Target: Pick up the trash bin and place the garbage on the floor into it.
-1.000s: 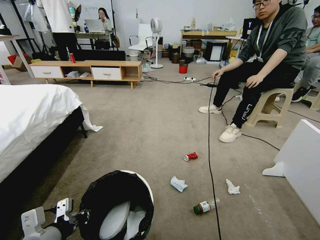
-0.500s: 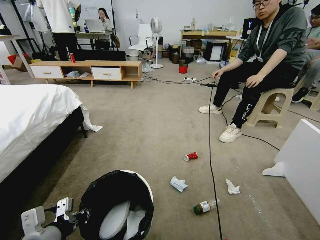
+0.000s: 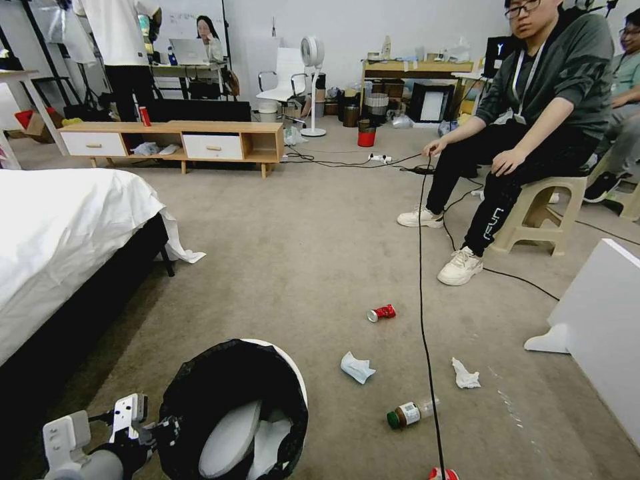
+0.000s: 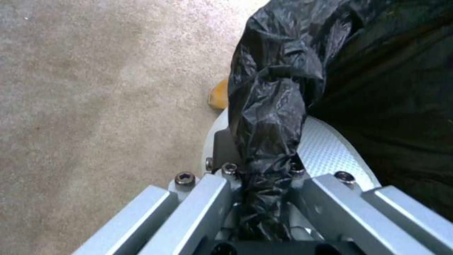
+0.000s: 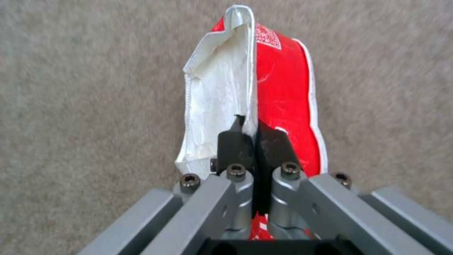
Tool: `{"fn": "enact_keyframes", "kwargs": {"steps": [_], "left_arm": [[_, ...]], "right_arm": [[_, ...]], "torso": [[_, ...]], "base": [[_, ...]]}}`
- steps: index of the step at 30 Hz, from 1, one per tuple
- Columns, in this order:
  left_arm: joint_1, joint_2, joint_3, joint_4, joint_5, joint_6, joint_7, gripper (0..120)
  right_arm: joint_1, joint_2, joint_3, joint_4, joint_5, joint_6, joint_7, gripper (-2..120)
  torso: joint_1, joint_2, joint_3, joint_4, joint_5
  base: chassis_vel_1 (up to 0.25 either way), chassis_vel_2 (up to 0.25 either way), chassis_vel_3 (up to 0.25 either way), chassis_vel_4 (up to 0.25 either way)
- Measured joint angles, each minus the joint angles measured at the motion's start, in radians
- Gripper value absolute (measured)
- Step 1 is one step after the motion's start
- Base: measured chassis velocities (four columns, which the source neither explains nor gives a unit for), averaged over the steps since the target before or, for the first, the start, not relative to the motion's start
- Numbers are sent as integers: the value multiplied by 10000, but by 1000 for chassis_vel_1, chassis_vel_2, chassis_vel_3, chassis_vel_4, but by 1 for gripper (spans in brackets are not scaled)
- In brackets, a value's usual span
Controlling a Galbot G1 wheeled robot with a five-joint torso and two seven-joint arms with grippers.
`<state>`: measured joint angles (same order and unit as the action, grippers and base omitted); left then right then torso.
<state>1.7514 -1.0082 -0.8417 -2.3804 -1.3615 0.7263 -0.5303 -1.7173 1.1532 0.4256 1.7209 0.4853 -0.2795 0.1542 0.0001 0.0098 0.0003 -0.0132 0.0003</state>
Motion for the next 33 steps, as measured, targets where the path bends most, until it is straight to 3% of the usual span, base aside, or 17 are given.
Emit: {"fn": "enact_keyframes", "kwargs": {"steps": [8,16,27,29,33], "left_arm": [[-25,458,-127,-111,-638,65,-246,1],[-196,878,-91,-232,-1099,75,-519,1],[-210,1083,-30,-370,-1101,85,-565,1],[-186,1115,26,-520,-1080,90,-557,1],[-172,1184,46,-607,-1067,92,-557,1]], "right_arm": [[-1124,-362,1326,1043,-362,1074,-733,0],[-1931,-37,2911,2418,-591,1997,-1524,0],[-2731,530,3848,4240,-758,3524,-2819,0],[-2999,597,4059,4929,-692,4062,-3422,0],[-3178,508,4183,5362,-536,4314,-3823,0]], "torso": [[0,0,0,0,-3],[0,1,0,-1,-3],[0,0,0,0,-2],[0,0,0,-1,-4],[0,0,0,-1,-3]], "base": [[0,0,0,0],[0,0,0,0],[0,0,0,0],[0,0,0,0],[0,0,0,0]]}}
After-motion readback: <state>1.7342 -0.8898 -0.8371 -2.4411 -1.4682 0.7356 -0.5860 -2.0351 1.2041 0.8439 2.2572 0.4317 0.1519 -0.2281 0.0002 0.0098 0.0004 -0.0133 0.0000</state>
